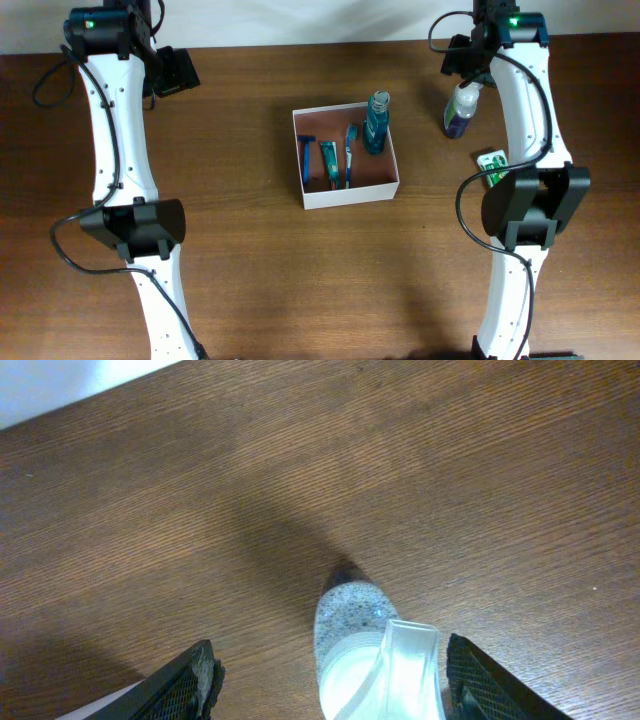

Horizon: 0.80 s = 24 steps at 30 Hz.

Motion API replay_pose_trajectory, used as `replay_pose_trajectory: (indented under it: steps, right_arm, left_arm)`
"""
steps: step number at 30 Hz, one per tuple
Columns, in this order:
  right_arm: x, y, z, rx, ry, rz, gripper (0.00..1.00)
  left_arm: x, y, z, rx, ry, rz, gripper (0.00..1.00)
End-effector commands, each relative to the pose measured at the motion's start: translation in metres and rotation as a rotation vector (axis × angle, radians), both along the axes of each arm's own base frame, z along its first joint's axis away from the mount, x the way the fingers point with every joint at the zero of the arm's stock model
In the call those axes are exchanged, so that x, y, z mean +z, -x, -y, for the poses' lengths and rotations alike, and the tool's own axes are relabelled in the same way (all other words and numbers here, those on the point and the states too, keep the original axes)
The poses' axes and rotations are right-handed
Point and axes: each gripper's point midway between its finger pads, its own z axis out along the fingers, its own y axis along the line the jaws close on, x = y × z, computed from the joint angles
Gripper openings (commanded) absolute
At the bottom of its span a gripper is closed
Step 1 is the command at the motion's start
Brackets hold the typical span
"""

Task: Pack container
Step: 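Lower the right gripper and grasp the pump bottle top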

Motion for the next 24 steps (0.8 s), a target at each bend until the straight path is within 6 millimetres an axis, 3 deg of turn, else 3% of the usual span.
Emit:
replay_pose_trajectory:
  steps: [1, 24]
  right_arm:
    - [-0.005, 0.001, 0.005, -0.027, 0.013, -0.01, 0.65]
    - [-0.017, 0.015, 0.013, -0.046, 0.055, -0.084, 0.44]
  left_arm:
    - [0.009, 0.0, -0.003, 0.002, -0.01, 0.025, 0.99]
    - [0.009, 0.0, -0.003, 0.001, -0.01, 0.025, 0.99]
